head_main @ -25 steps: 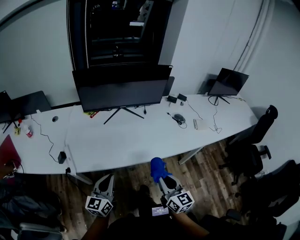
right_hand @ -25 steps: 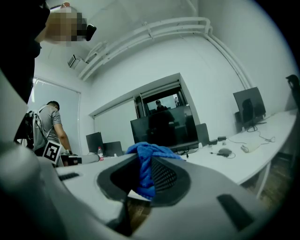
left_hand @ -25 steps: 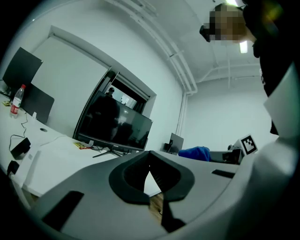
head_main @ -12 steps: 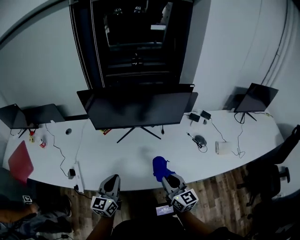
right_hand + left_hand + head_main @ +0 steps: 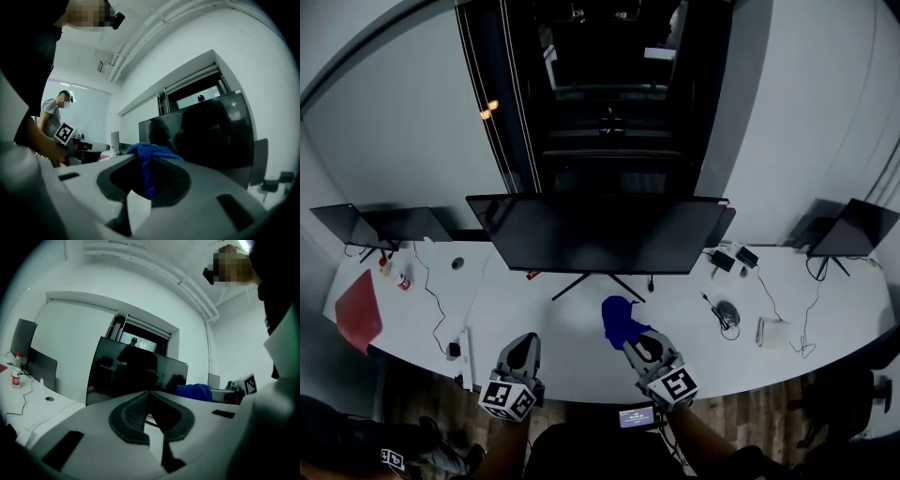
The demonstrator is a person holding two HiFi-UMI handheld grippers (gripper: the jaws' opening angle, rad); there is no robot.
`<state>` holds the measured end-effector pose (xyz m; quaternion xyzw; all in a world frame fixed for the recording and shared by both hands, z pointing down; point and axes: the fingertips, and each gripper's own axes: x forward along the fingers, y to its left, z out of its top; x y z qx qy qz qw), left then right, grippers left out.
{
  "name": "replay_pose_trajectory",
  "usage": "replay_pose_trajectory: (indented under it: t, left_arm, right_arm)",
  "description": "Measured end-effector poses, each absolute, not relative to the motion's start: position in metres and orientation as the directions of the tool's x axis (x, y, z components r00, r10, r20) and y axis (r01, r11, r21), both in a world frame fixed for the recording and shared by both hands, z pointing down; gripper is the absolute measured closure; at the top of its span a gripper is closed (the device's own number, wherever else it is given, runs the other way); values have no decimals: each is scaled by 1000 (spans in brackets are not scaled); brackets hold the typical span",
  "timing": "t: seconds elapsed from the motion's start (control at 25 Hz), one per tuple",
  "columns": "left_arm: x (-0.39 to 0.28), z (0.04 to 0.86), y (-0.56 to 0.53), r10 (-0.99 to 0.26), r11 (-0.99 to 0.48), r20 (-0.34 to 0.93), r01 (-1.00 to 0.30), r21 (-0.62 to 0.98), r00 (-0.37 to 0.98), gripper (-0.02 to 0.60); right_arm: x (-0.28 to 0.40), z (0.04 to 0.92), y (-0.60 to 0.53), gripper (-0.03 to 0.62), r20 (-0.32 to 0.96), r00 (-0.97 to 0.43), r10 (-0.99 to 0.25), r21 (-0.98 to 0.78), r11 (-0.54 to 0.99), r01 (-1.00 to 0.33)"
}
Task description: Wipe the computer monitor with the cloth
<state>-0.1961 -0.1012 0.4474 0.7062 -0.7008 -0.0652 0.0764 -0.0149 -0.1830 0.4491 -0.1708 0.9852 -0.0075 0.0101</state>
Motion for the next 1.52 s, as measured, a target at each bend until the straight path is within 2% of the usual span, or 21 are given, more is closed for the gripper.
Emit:
replay_pose_trajectory:
  t: [0.36,0.52,0.72,0.92,1.12,1.32,1.52]
  left_arm:
    - [-247,409,-133,-999,40,21,-980,193,-37,588]
    - [-282,389,-140,-999,32,4,-983,183,-32,588]
    - [-320,366,-150,-999,-14,-33,-979,205,7,588]
    - [-336,355,-157,-994,-92,-70,-969,228,78,588]
    - [-352,353,-156,-991,-114,-93,-966,233,95,588]
    - [-367,356,-147,-992,-101,-101,-965,241,78,588]
    - [-378,362,-137,-994,-82,-96,-963,258,59,588]
  right_arm:
    - [-112,364,-215,533,-98,-984,-150,168,972,-165]
    - [-169,311,-219,531,-135,-986,-96,272,953,-130]
    - [-242,258,-228,533,-100,-994,-52,360,929,-85]
    - [-302,222,-228,533,-71,-996,-58,433,898,-83]
    - [-358,207,-239,532,-33,-996,-78,481,873,-84]
    - [-398,215,-256,533,59,-990,-125,540,838,-74]
    - [-421,243,-272,533,205,-956,-208,604,796,-43]
